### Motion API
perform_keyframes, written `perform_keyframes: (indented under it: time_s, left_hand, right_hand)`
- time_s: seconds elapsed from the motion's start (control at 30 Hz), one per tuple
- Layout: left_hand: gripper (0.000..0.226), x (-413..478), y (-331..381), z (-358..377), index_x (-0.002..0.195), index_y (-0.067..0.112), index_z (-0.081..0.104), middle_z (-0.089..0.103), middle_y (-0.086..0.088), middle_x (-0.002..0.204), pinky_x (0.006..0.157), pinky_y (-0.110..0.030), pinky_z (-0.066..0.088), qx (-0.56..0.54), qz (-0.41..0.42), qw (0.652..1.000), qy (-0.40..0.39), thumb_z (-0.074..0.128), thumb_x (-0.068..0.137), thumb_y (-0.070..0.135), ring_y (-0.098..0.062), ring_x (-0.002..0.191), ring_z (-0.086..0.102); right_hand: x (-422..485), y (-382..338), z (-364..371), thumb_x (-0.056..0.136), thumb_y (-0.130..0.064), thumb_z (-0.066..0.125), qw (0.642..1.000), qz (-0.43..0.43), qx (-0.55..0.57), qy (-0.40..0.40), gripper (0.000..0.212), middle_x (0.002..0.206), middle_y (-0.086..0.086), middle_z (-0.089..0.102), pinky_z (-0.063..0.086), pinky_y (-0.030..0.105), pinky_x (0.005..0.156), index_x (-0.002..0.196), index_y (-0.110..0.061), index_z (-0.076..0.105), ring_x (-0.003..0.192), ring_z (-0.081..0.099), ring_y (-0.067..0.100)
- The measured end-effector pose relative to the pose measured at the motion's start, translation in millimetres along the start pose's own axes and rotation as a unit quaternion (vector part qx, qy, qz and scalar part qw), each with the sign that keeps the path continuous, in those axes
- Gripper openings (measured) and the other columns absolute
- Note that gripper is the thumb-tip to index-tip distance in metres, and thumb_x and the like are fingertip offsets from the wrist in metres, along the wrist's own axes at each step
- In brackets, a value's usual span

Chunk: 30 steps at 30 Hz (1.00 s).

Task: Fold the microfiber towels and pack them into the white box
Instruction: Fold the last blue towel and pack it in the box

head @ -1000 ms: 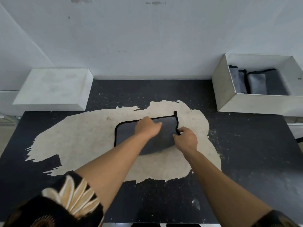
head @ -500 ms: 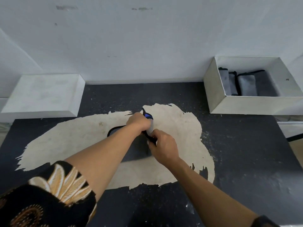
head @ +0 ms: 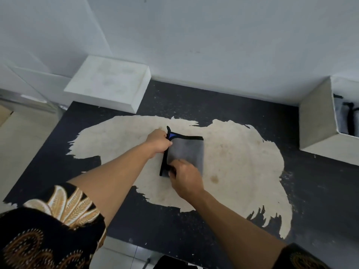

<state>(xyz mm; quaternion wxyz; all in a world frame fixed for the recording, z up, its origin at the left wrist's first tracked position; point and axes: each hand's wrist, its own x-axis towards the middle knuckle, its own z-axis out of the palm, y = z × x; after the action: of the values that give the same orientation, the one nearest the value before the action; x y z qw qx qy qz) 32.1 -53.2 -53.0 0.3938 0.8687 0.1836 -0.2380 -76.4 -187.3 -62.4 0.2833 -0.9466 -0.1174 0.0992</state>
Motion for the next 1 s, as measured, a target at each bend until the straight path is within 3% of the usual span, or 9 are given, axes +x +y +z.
perform_keyframes:
  time_s: [0.17, 0.5, 0.63, 0.7, 0.77, 0.83, 0.87, 0.93, 1.0]
  left_hand:
    - [0.011, -1.9, -17.4, -0.2, 0.095, 0.004, 0.067, 0.068, -0.01, 0.095, 0.083, -0.036, 0.051, 0.01, 0.002, 1.0, -0.001, 0.069, 0.086, 0.012, -0.03, 0.096, 0.064]
    - [0.002, -0.1, -13.3, 6.8, 0.091, 0.012, 0.064, 0.067, -0.008, 0.096, 0.075, -0.028, 0.044, 0.045, 0.066, 0.996, 0.026, 0.065, 0.089, 0.012, -0.027, 0.096, 0.063]
    - [0.03, -1.9, -15.9, 8.1, 0.112, 0.011, 0.058, 0.066, -0.005, 0.101, 0.082, -0.035, 0.05, 0.056, 0.058, 0.997, 0.014, 0.07, 0.086, 0.022, -0.028, 0.1, 0.063]
    - [0.057, -9.6, -15.5, 8.5, 0.132, 0.013, 0.044, 0.062, -0.007, 0.115, 0.087, -0.039, 0.051, 0.112, 0.057, 0.992, 0.027, 0.071, 0.085, 0.027, -0.03, 0.107, 0.061]
    - [0.067, -24.0, -15.1, 13.8, 0.143, 0.015, 0.031, 0.051, -0.011, 0.13, 0.087, -0.039, 0.048, 0.214, 0.089, 0.967, 0.102, 0.067, 0.089, 0.028, -0.032, 0.114, 0.055]
    - [0.067, -38.2, -14.4, 22.9, 0.15, 0.016, 0.024, 0.035, -0.013, 0.148, 0.098, -0.042, 0.04, 0.308, 0.188, 0.916, 0.176, 0.058, 0.094, 0.03, -0.034, 0.129, 0.042]
    - [0.066, -41.9, -15.6, 28.7, 0.153, 0.017, 0.021, 0.025, -0.012, 0.157, 0.104, -0.043, 0.035, 0.337, 0.241, 0.894, 0.17, 0.052, 0.097, 0.031, -0.034, 0.138, 0.032]
    - [0.065, -38.9, -24.3, 40.3, 0.157, 0.017, 0.014, 0.007, -0.008, 0.165, 0.115, -0.044, 0.023, 0.378, 0.292, 0.873, 0.093, 0.042, 0.1, 0.032, -0.032, 0.149, 0.011]
    - [0.065, -35.5, -38.2, 48.8, 0.158, 0.017, 0.007, -0.004, -0.007, 0.166, 0.121, -0.047, 0.011, 0.415, 0.283, 0.864, 0.027, 0.034, 0.103, 0.038, -0.03, 0.152, -0.004]
  right_hand:
    - [-1.2, -2.1, 12.6, 0.094, -0.025, 0.054, 0.998, 0.004, -0.044, -0.044, 0.025, 0.111, 0.0, 0.061, 0.048, 0.032, 0.066, 0.115, -0.018, 0.065, 0.086, 0.063, 0.025]
    - [3.9, -4.8, 17.9, 0.097, -0.016, 0.053, 0.993, -0.001, -0.093, -0.068, 0.034, 0.116, 0.001, 0.059, 0.053, 0.034, 0.072, 0.129, -0.021, 0.062, 0.088, 0.064, 0.026]
    - [2.0, -7.2, 15.0, 0.097, -0.015, 0.052, 0.991, -0.022, -0.11, -0.077, 0.034, 0.117, 0.003, 0.057, 0.051, 0.034, 0.071, 0.13, -0.019, 0.06, 0.09, 0.063, 0.026]
    - [-0.7, -6.7, 13.1, 0.096, -0.02, 0.052, 0.994, -0.033, -0.097, -0.035, 0.027, 0.108, 0.003, 0.06, 0.049, 0.033, 0.067, 0.12, -0.018, 0.066, 0.089, 0.062, 0.025]
    - [-0.5, 0.7, 8.3, 0.093, -0.022, 0.056, 0.995, -0.021, -0.086, 0.049, 0.019, 0.097, 0.003, 0.061, 0.048, 0.032, 0.064, 0.101, -0.014, 0.071, 0.089, 0.059, 0.025]
    - [6.2, 11.7, 0.9, 0.089, -0.02, 0.058, 0.986, 0.007, -0.116, 0.121, 0.021, 0.111, 0.009, 0.06, 0.051, 0.038, 0.076, 0.106, -0.012, 0.069, 0.102, 0.056, 0.029]
    - [10.0, 15.8, -3.3, 0.09, -0.021, 0.058, 0.985, 0.031, -0.134, 0.108, 0.033, 0.13, 0.013, 0.053, 0.05, 0.043, 0.088, 0.121, -0.012, 0.063, 0.118, 0.05, 0.033]
    - [19.0, 23.4, -9.8, 0.096, -0.029, 0.051, 0.986, 0.073, -0.147, 0.016, 0.059, 0.161, 0.013, 0.017, 0.03, 0.05, 0.112, 0.15, -0.016, 0.033, 0.148, 0.016, 0.033]
    - [22.8, 33.4, -9.5, 0.103, -0.038, 0.035, 0.978, 0.071, -0.176, -0.082, 0.065, 0.164, 0.005, -0.012, 0.013, 0.056, 0.119, 0.157, -0.019, 0.006, 0.151, -0.012, 0.028]
